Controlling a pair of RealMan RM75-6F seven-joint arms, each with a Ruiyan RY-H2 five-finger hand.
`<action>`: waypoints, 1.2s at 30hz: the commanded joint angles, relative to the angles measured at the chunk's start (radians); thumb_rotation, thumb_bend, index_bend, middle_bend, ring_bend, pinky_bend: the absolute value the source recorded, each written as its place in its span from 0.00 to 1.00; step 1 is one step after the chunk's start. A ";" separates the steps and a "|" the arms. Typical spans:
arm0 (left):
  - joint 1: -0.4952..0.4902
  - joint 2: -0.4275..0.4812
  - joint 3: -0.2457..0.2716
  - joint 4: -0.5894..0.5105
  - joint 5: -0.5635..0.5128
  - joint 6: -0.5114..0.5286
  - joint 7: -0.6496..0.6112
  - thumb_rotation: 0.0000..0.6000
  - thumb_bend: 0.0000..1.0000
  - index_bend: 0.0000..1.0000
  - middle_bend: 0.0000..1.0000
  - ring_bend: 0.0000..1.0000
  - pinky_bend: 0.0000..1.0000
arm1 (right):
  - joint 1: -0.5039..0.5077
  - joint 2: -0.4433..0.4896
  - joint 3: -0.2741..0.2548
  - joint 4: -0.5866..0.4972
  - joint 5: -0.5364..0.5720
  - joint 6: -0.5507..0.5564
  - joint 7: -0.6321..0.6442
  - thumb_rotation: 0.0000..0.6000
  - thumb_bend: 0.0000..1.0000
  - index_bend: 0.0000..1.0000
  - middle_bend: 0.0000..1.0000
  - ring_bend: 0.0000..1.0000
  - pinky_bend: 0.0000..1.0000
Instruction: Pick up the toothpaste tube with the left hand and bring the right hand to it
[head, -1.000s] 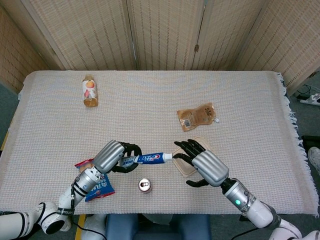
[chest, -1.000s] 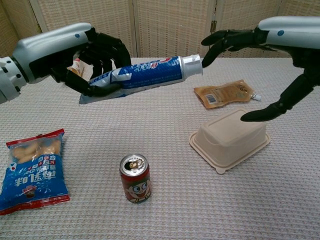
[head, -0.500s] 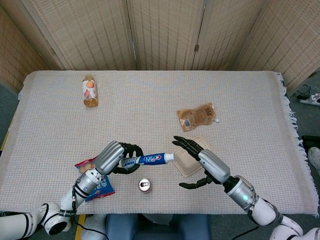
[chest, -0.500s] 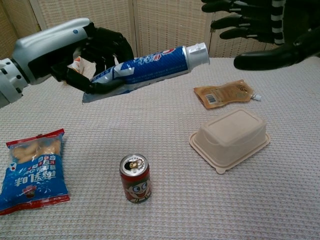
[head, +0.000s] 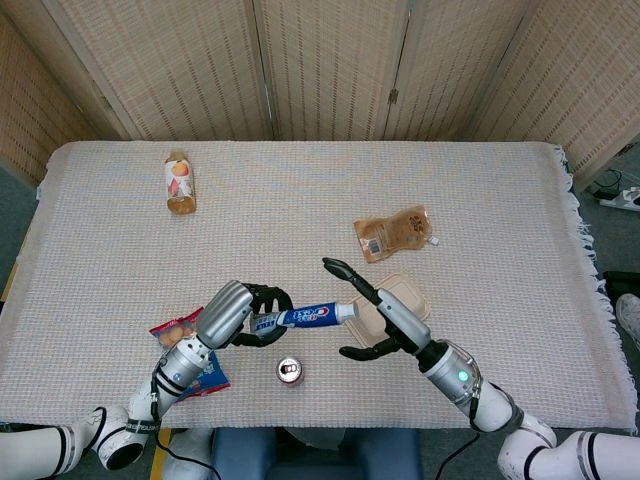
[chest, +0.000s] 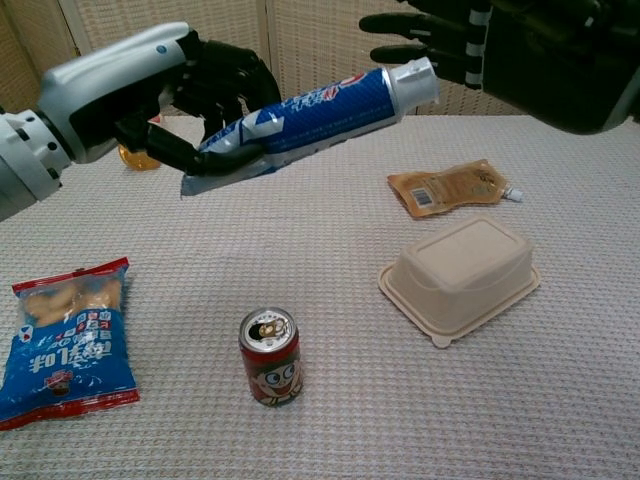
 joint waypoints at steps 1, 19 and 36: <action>-0.001 -0.002 -0.001 0.000 0.000 0.001 0.002 1.00 0.80 0.75 0.78 0.70 0.71 | 0.012 -0.020 0.009 0.011 0.010 -0.002 0.015 0.57 0.24 0.00 0.00 0.00 0.00; -0.004 -0.011 -0.011 -0.012 -0.009 0.003 0.010 1.00 0.81 0.75 0.79 0.70 0.71 | 0.051 -0.113 0.034 0.030 0.061 -0.013 0.017 0.57 0.24 0.00 0.00 0.00 0.00; -0.003 -0.016 -0.016 -0.017 -0.026 -0.004 0.022 1.00 0.81 0.75 0.79 0.70 0.71 | 0.031 -0.121 0.039 0.036 0.053 0.040 0.011 0.57 0.24 0.00 0.00 0.00 0.00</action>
